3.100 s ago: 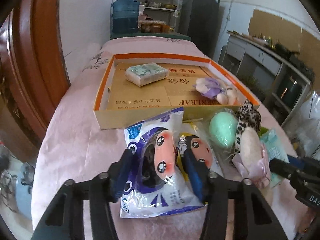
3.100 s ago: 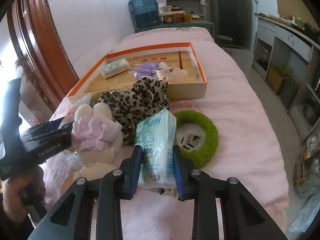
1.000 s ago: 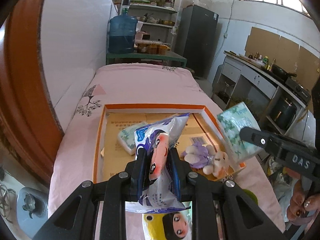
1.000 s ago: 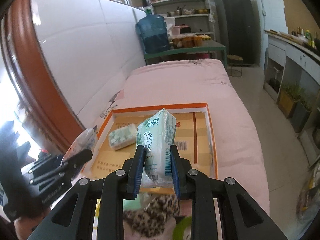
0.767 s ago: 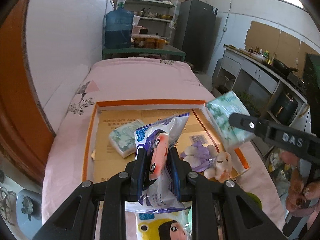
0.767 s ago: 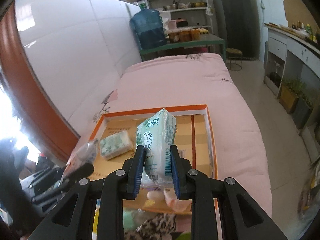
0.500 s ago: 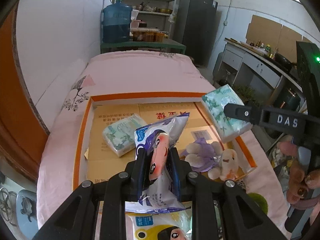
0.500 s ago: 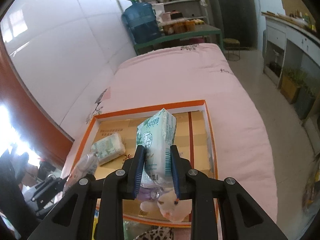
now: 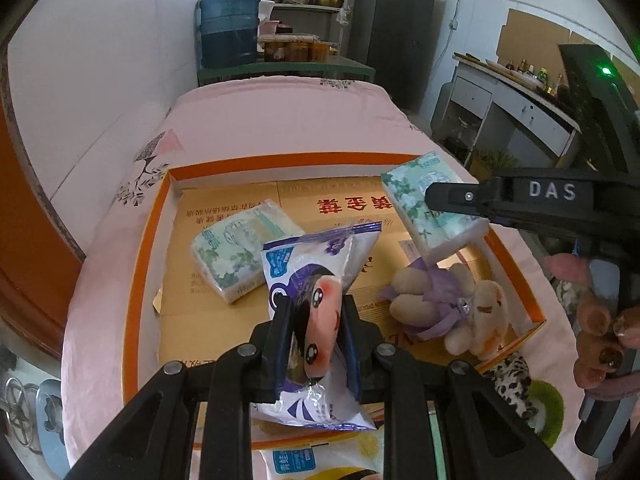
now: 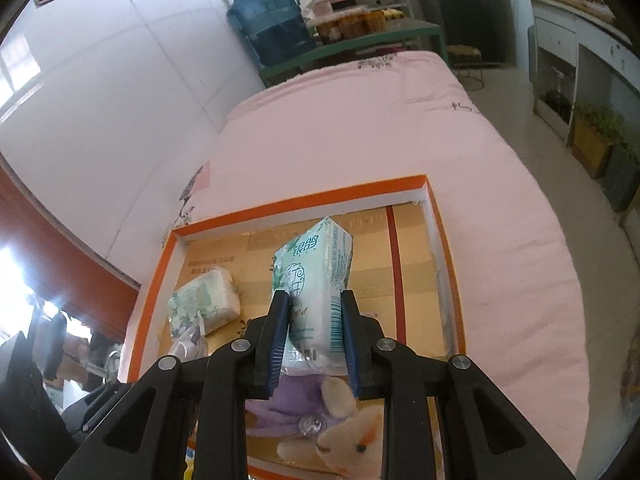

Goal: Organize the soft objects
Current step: 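Carry the cartoon packet with the left gripper while the right carries the tissue pack over the box, then open the left gripper releasing the packet while the right releases the tissue pack into the box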

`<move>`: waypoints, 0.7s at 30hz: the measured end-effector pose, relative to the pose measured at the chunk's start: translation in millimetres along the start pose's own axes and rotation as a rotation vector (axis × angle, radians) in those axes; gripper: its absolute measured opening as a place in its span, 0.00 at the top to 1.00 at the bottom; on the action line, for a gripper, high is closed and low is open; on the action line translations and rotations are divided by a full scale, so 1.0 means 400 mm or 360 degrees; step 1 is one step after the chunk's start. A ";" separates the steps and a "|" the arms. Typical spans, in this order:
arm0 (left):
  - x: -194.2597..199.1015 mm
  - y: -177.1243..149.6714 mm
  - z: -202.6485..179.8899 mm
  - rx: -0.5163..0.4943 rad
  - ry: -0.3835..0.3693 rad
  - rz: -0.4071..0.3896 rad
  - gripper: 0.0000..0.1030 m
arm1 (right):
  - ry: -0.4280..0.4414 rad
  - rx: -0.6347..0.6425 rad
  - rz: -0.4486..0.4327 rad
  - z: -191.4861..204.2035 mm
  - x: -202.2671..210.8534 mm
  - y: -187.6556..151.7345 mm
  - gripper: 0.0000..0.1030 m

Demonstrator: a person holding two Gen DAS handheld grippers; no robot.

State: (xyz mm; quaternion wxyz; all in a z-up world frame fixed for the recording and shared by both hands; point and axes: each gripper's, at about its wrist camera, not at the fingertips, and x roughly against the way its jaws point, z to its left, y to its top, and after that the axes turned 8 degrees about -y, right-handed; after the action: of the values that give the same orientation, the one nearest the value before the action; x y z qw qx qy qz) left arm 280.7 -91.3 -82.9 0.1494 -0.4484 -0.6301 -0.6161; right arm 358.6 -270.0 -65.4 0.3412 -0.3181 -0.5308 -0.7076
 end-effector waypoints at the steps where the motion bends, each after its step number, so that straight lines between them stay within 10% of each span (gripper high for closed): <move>1: -0.003 0.000 0.001 -0.0002 0.0002 0.0002 0.77 | -0.0001 -0.0002 0.0009 0.000 -0.007 0.002 0.75; 15: -0.026 -0.007 -0.010 -0.0018 -0.0056 0.0012 0.73 | -0.0082 0.0014 0.0095 -0.019 -0.076 -0.008 0.69; 21: -0.026 -0.015 0.008 0.0022 -0.0091 -0.0002 0.47 | -0.0113 0.0011 0.0119 -0.023 -0.085 -0.013 0.42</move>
State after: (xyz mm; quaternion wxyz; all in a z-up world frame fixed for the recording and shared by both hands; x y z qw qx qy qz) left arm 283.2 -91.5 -95.0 0.1341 -0.4644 -0.6385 -0.5989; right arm 372.6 -273.1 -97.9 0.3496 -0.3614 -0.5327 -0.6808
